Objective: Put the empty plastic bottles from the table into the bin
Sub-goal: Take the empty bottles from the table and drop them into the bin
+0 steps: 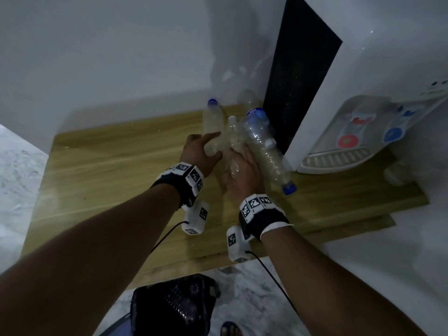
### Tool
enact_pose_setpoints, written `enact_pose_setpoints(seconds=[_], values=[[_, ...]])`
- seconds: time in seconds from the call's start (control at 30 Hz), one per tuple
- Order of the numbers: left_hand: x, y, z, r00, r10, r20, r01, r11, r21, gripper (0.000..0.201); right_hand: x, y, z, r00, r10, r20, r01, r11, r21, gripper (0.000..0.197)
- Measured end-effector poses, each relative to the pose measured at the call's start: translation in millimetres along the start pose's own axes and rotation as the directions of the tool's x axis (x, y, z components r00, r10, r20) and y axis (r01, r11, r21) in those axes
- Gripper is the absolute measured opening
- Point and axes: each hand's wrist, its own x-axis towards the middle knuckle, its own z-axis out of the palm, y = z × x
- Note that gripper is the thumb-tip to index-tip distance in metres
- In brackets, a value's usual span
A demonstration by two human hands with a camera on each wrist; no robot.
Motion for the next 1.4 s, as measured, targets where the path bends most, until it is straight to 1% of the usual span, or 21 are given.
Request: enact_pose_setpoints(seconds=[0.13,0.2,0.37,0.5,0.6,0.77,0.87,1.0,1.07,1.13,1.2,1.27,1.33,1.4], values=[[-34.2,-17.5,-24.8,0.999,0.02,-0.043,-0.022,0.997,-0.07,0.057,-20.6,-17.5,-0.7,1.0,0.024,-0.01,-0.023,0.997,0.074,0.06],[-58.6,-27.7,-40.6,0.998,0.027,-0.06,-0.033,0.994,-0.102,0.057,-37.1,-28.5,-0.9,1.0,0.009,-0.012,-0.008,0.996,0.084,0.058],[-139.1,-57.8,-81.9,0.994,0.044,-0.095,-0.06,0.984,-0.167,0.056,-96.1,-63.0,-1.9,1.0,-0.014,0.002,0.014,0.994,0.105,0.058],[-217.7,-86.8,-112.0,0.992,0.071,-0.101,-0.091,0.975,-0.204,0.055,-159.6,-93.9,-2.7,0.998,-0.054,-0.03,0.057,0.989,0.138,0.057],[-283.9,-110.1,-129.0,0.994,0.067,-0.085,-0.088,0.958,-0.273,0.054,-215.4,-110.6,-2.3,0.997,-0.078,-0.019,0.08,0.986,0.145,0.056],[-393.6,-145.6,-147.5,0.998,0.067,0.0,-0.063,0.948,-0.312,0.054,-317.7,-129.9,-5.3,0.994,-0.109,-0.017,0.111,0.978,0.179,0.052],[-454.2,-167.5,-148.9,0.998,0.049,0.047,-0.028,0.93,-0.366,0.052,-376.5,-133.4,-5.1,0.997,-0.078,0.014,0.074,0.978,0.196,0.054],[-512.9,-213.7,-126.0,0.993,-0.003,0.115,0.041,0.943,-0.329,0.052,-440.4,-114.1,9.7,0.995,-0.037,0.095,0.023,0.989,0.148,0.054],[-532.5,-234.7,-107.3,0.986,-0.054,0.155,0.1,0.946,-0.307,0.051,-464.5,-99.6,21.5,0.989,0.033,0.142,-0.056,0.985,0.161,0.052],[-545.8,-255.6,-82.3,0.966,-0.134,0.223,0.193,0.942,-0.273,0.05,-483.4,-82.2,40.4,0.972,0.1,0.213,-0.135,0.979,0.153,0.05],[-548.6,-276.5,-52.8,0.94,-0.201,0.276,0.267,0.936,-0.229,0.049,-493.3,-62.9,63.9,0.942,0.165,0.293,-0.206,0.972,0.115,0.049],[-541.6,-299.2,-18.8,0.914,-0.269,0.303,0.34,0.916,-0.213,0.053,-496.1,-39.8,92.7,0.901,0.23,0.368,-0.281,0.956,0.09,0.044],[-527.8,-323.7,19.6,0.889,-0.331,0.315,0.402,0.895,-0.195,0.052,-492.3,-13.0,126.9,0.871,0.271,0.409,-0.329,0.941,0.077,0.04],[-507.4,-347.9,56.8,0.873,-0.368,0.32,0.436,0.882,-0.176,0.052,-481.7,15.5,164.2,0.846,0.299,0.442,-0.351,0.935,0.039,0.04]])
